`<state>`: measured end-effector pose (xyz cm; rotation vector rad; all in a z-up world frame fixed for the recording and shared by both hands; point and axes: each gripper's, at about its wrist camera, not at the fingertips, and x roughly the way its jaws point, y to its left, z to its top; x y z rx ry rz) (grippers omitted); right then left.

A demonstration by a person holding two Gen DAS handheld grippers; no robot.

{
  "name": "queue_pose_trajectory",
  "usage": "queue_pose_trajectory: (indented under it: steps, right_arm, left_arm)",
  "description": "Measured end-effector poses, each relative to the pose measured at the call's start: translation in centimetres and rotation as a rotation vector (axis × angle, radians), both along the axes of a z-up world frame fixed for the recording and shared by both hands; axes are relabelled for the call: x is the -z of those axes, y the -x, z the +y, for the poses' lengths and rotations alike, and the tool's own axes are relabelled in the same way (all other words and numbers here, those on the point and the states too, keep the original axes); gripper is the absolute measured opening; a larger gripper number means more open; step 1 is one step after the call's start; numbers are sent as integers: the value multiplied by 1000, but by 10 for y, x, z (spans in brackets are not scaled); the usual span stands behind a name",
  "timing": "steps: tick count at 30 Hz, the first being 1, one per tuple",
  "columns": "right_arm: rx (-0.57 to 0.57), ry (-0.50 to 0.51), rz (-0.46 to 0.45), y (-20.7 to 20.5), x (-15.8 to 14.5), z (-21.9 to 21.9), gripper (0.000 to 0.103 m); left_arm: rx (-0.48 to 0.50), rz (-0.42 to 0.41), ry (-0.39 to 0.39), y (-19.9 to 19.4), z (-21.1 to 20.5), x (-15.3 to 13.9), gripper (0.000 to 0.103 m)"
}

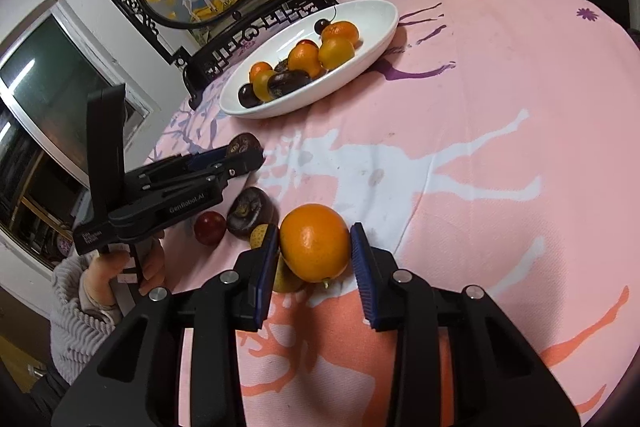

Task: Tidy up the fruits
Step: 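Place orange on plate with right tool while left places dark brown fruit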

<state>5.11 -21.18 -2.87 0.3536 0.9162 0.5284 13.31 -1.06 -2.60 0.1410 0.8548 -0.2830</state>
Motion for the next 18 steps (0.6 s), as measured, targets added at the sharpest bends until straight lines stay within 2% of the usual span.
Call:
queue_pose_trajectory:
  steps: [8, 12, 15, 18]
  right_arm:
    - [19, -63, 25, -2, 1, -10, 36]
    - [30, -80, 11, -3, -4, -14, 36]
    - [31, -93, 4, -13, -15, -14, 36]
    - [27, -55, -17, -37, -35, -4, 36]
  left_arm:
    - [-8, -23, 10, 7, 4, -8, 40]
    - [-9, -63, 50, 14, 10, -26, 40]
    - [-22, -90, 67, 8, 15, -41, 40]
    - [-65, -100, 61, -12, 21, -52, 40]
